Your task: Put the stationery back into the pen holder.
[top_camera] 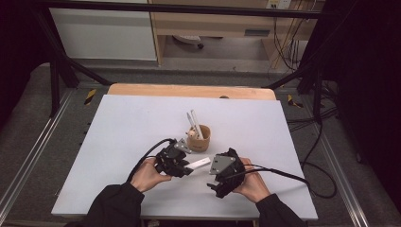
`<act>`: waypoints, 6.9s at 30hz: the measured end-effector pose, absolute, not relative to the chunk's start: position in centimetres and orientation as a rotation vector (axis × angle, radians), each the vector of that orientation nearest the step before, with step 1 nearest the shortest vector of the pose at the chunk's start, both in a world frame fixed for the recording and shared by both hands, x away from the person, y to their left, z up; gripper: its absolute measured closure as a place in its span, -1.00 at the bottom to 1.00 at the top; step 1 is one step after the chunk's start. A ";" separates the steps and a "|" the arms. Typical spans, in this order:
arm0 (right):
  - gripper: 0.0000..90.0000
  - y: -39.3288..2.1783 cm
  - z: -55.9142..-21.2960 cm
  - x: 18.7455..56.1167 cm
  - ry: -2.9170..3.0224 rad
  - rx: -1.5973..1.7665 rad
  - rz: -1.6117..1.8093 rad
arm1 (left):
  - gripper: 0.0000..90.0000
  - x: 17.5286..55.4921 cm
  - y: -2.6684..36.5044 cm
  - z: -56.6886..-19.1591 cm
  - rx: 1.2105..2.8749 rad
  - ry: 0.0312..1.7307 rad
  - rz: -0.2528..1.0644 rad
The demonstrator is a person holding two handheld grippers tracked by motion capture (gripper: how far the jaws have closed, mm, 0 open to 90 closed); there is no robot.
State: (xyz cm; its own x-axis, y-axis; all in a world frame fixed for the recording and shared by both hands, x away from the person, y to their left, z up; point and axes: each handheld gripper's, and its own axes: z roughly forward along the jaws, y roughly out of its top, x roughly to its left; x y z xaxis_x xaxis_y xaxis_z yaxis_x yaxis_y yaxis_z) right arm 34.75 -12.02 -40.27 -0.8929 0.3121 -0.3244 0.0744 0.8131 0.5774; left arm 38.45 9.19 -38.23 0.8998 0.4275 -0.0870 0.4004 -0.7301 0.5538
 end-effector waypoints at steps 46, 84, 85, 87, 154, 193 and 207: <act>0.46 -12.4 -41.9 33.2 2.414 -0.242 0.565 | 0.47 38.2 2.5 -38.2 2.602 0.441 -0.011; 0.48 -13.9 -40.6 35.3 2.464 0.094 0.651 | -0.73 37.2 13.6 -39.0 2.399 0.651 0.266; 0.48 -14.0 -40.6 35.4 2.467 0.106 0.661 | -0.73 37.1 14.0 -39.1 2.392 0.662 0.269; 0.48 -14.1 -40.4 35.6 2.472 0.138 0.678 | -0.73 37.0 14.8 -39.4 2.374 0.682 0.279; 0.48 -12.0 -35.6 43.7 2.134 1.001 1.438 | -0.73 36.1 25.4 -42.8 2.178 0.979 0.285; 0.48 -9.3 -40.8 46.7 2.149 1.136 1.398 | -0.73 36.2 25.5 -42.9 2.178 0.976 0.274; 0.44 -9.9 -41.8 46.2 2.156 1.107 1.393 | -0.73 36.2 25.4 -43.0 2.181 0.975 0.269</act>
State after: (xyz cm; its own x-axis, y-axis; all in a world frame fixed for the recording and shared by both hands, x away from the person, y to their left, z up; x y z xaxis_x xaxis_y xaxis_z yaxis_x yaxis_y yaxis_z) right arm 46.25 -9.86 -41.79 -0.6361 0.7620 0.1211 0.4237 0.2138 0.8802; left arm 36.22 25.40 -42.96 0.6922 0.7152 -0.0963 0.5651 -0.4542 0.6888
